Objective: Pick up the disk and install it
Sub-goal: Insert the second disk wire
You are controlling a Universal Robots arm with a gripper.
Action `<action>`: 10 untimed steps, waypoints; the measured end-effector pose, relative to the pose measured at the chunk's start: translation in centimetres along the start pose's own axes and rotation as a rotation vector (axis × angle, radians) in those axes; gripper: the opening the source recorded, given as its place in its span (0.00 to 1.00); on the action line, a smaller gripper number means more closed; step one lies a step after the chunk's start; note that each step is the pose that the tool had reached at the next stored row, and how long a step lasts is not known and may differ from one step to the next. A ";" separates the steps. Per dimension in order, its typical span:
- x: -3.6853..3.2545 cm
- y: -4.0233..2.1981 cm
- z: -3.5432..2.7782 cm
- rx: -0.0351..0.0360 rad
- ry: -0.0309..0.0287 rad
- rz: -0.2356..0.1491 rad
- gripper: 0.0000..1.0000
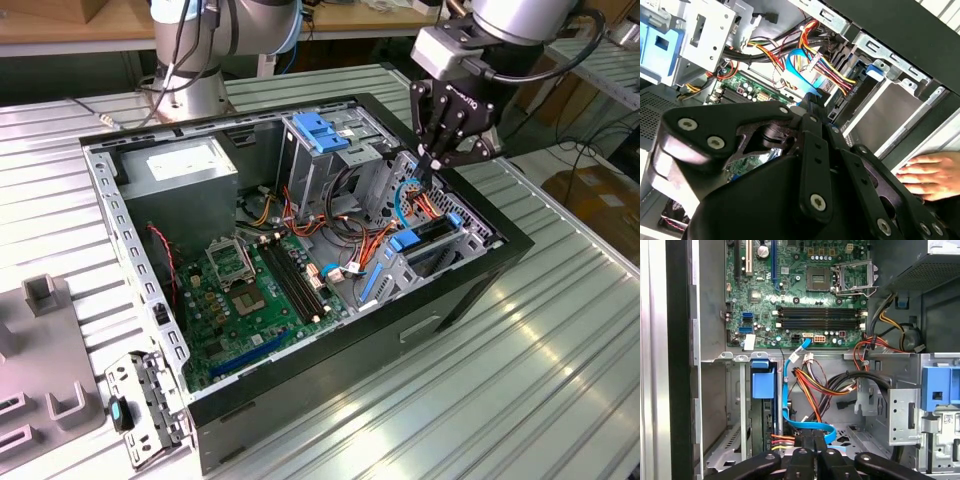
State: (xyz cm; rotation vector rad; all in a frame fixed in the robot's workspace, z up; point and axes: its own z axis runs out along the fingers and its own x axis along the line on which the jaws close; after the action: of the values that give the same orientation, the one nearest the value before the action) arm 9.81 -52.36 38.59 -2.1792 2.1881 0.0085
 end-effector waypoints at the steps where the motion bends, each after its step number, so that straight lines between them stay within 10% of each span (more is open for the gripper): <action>1: -0.02 0.00 0.03 0.0000 0.0024 0.000 0.17; 10: -0.19 -0.02 -0.40 -0.0003 0.0330 -0.001 0.17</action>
State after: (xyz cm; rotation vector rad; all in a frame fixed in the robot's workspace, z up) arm 9.82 -52.19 38.99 -2.1964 2.2042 -0.0274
